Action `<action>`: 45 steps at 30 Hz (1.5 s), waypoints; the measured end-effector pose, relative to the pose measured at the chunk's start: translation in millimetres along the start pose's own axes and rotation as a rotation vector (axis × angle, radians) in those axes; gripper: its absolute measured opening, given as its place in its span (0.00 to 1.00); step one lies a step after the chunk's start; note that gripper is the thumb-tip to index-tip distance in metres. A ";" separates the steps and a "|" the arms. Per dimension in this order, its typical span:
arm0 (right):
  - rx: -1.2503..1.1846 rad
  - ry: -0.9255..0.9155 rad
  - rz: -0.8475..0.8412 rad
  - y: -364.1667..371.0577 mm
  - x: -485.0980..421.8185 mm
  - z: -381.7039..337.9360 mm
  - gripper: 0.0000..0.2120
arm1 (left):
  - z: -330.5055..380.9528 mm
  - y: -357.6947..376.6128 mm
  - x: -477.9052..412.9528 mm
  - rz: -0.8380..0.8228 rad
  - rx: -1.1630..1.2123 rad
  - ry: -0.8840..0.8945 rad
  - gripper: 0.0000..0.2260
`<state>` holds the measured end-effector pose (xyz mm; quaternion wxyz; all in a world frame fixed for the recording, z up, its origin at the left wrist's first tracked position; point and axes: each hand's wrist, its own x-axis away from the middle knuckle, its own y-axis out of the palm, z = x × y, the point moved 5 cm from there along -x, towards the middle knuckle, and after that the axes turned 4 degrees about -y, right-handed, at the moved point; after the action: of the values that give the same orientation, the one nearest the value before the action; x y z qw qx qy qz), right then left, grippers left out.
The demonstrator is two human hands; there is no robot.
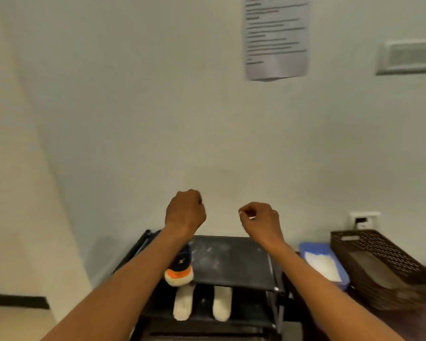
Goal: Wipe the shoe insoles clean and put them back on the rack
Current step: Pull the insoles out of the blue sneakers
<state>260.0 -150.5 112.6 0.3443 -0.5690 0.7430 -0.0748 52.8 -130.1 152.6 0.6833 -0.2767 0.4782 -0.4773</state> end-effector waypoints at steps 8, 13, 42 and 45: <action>-0.028 0.320 -0.279 236.4 8.6 44.5 0.15 | -205.0 113.6 14.7 -0.322 0.261 -0.640 0.12; -0.171 0.615 -0.354 265.6 -9.7 70.7 0.17 | -222.1 163.3 4.4 -0.353 0.589 -0.880 0.14; 0.036 0.647 0.419 -366.4 117.5 149.4 0.09 | 393.3 153.5 137.0 -0.458 0.601 0.120 0.11; 0.070 0.739 0.525 -439.7 180.5 191.3 0.08 | 472.9 181.1 203.8 -0.546 0.618 0.225 0.09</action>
<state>702.5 -408.7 113.0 0.0823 -0.2847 0.9321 -0.2082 574.7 -283.2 106.3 0.5262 -0.1216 0.2934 -0.7888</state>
